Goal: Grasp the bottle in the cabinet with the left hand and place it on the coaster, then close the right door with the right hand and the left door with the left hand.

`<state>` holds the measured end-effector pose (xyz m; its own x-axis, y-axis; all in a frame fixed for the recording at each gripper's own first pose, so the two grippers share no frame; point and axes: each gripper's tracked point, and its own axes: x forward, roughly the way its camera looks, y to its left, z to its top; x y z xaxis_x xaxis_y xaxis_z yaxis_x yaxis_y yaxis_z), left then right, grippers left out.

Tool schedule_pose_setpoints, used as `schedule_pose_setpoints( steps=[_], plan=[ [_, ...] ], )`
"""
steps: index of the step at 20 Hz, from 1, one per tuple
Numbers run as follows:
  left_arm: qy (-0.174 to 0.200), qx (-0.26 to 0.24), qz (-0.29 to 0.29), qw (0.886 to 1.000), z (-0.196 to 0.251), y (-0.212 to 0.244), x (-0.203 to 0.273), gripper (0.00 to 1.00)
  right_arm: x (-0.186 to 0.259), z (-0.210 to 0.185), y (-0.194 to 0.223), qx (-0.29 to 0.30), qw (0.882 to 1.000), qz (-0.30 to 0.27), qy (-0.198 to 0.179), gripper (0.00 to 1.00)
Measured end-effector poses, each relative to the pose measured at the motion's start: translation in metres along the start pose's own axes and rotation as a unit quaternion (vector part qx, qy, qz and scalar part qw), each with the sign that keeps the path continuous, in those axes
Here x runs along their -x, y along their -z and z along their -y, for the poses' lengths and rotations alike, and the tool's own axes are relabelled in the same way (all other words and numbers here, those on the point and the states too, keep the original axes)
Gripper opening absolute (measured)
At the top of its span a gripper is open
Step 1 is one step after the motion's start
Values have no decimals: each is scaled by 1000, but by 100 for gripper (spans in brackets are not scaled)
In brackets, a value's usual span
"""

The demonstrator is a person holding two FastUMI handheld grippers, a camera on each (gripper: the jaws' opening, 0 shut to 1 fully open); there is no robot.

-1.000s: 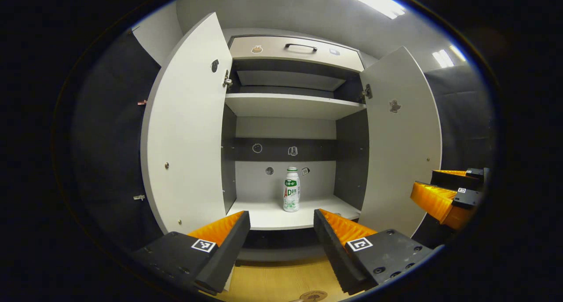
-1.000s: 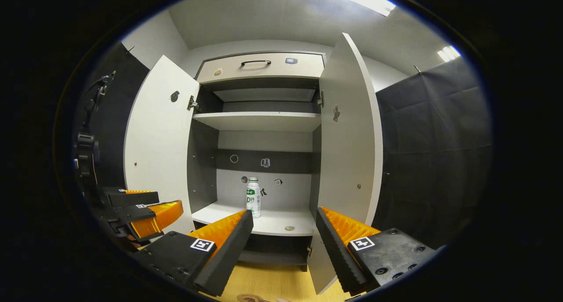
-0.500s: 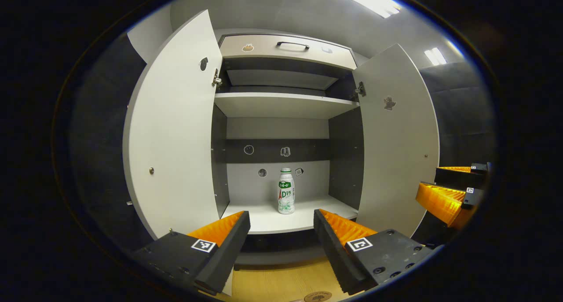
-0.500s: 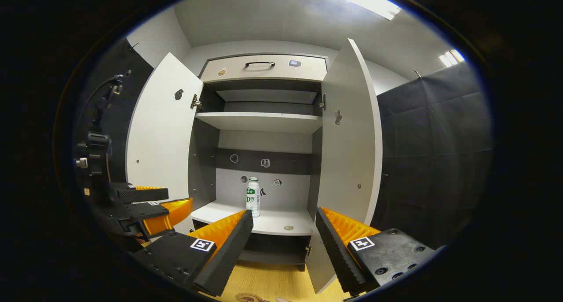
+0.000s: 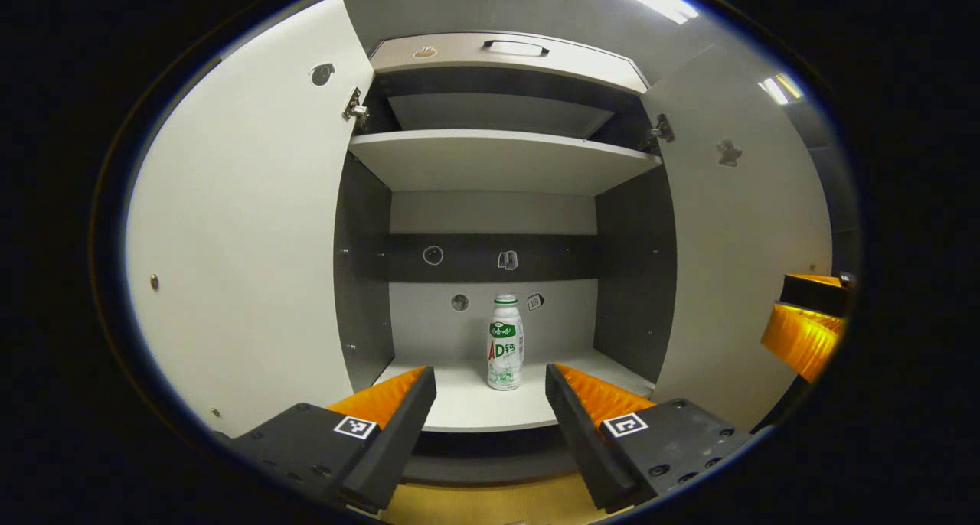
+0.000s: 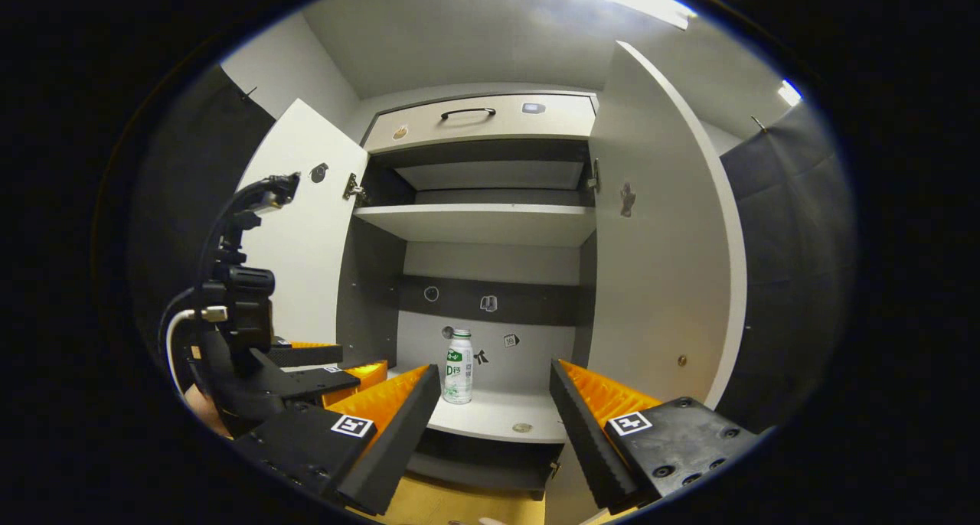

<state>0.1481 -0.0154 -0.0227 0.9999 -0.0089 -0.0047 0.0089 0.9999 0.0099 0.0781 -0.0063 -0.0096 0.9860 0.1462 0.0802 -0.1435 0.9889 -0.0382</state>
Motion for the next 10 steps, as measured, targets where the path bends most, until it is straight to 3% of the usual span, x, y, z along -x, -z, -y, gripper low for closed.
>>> schedule_pose_setpoints(
  steps=[10],
  plan=[
    [36,-26,27,999,8,12,-116,92,-30,2,25,9,1000,-22,-12,95]
  ],
)
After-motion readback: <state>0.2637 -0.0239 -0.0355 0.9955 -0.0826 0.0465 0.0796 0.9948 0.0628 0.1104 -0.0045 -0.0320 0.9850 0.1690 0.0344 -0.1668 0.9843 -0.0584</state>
